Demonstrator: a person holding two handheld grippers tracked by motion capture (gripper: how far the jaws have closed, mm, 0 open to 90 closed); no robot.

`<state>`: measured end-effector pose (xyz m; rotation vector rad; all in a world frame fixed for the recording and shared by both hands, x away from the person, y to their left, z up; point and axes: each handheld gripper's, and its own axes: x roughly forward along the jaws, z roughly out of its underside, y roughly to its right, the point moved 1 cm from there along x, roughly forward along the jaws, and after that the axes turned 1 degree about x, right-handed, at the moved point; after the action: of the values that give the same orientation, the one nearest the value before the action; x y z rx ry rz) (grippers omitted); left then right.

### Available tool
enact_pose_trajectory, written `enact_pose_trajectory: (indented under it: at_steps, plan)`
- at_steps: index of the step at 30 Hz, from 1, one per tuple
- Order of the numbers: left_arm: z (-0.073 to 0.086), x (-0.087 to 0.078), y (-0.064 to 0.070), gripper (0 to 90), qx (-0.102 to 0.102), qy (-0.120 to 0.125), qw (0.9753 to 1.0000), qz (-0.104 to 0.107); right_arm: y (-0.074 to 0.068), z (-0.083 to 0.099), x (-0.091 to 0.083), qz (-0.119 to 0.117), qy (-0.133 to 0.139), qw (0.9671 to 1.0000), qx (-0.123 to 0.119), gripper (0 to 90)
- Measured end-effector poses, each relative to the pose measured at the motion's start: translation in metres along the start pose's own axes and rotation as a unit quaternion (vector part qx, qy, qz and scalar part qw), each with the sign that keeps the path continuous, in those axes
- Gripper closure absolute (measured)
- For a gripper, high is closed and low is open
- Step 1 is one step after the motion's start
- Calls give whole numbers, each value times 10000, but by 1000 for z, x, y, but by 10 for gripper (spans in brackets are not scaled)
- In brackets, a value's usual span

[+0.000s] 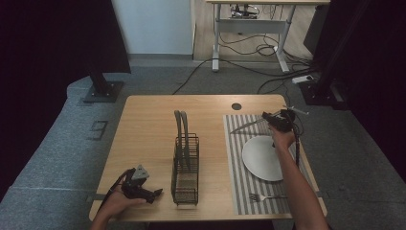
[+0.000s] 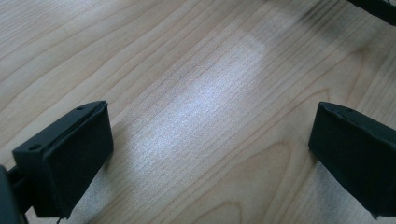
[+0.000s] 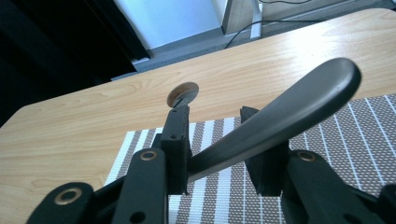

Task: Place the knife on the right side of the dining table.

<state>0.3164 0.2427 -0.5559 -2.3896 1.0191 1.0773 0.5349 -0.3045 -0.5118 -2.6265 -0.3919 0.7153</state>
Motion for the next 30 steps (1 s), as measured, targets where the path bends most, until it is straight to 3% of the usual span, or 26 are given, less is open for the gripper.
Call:
enact_pose_trajectory:
  at_steps: [22, 30]
  plan:
    - [0, 0, 0, 0, -1, -1, 10000, 1, 17, 7, 7, 281, -310, 9988, 255, 550]
    - [0, 0, 0, 0, 0, -1, 10000, 0, 25, 10, 10, 347, -458, 9971, 491, 534]
